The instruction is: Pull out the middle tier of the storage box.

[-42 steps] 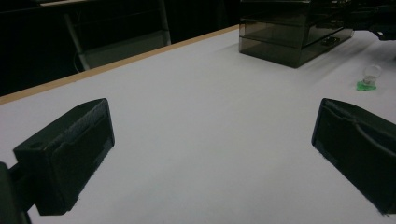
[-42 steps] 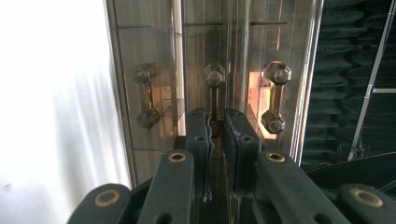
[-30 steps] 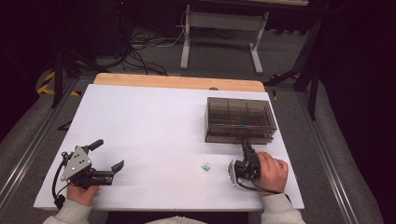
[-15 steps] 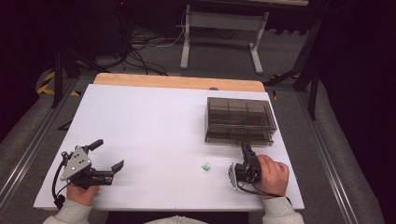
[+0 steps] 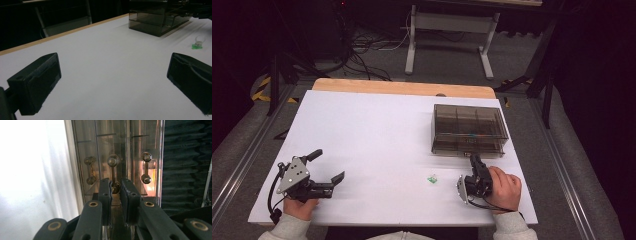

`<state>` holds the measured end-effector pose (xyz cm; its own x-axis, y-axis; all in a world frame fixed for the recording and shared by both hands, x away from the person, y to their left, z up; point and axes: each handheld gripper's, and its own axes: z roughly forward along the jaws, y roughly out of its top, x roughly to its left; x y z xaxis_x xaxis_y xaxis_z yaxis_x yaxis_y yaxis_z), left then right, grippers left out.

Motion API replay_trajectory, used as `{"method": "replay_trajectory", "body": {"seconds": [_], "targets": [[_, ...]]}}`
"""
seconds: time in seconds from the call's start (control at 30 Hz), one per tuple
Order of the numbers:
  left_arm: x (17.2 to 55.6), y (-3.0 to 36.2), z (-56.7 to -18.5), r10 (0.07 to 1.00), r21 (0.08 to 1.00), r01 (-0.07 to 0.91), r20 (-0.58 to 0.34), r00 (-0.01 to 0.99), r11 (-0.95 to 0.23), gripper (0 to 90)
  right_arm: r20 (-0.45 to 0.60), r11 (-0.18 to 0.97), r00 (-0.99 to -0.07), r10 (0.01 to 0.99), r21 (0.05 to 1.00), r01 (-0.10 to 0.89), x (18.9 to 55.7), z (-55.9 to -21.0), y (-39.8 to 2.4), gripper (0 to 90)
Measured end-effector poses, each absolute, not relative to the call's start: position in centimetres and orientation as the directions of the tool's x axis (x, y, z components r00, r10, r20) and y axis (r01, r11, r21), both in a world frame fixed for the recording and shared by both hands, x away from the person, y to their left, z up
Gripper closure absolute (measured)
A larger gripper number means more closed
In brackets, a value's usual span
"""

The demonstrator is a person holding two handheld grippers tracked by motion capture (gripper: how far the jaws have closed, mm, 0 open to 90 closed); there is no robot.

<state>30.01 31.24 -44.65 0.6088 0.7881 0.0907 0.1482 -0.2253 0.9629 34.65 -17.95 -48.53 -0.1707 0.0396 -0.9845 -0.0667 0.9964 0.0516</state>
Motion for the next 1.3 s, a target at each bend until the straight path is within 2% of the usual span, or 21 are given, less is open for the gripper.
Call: {"method": "replay_trajectory", "body": {"seconds": [0.37,0.53,0.67,1.03,1.3], "targets": [[30.0,31.2,-44.7,0.793,0.964,0.152,0.085,0.603,-0.219,0.2,-0.976,0.985,-0.184,0.112,0.134,-0.110,33.8,-48.1,-18.0,67.9],[30.0,31.2,-44.7,0.793,0.963,0.151,0.089,0.603,-0.223,0.2,-0.957,0.962,-0.185,0.224,0.247,-0.113,33.4,-47.4,-18.6,59.6],[30.0,31.2,-44.7,0.793,0.963,0.151,0.091,0.603,-0.225,0.2,-0.938,0.943,-0.208,0.276,0.306,-0.133,33.1,-47.3,-18.8,51.8],[30.0,31.2,-44.7,0.792,0.962,0.149,0.095,0.603,-0.229,0.2,-0.883,0.890,-0.289,0.369,0.426,-0.163,32.8,-46.6,-19.3,45.4],[30.0,31.1,-44.7,0.795,0.962,0.152,0.094,0.600,-0.228,0.2,-0.703,0.729,-0.438,0.560,0.669,-0.142,32.7,-45.3,-20.7,39.0]]}}
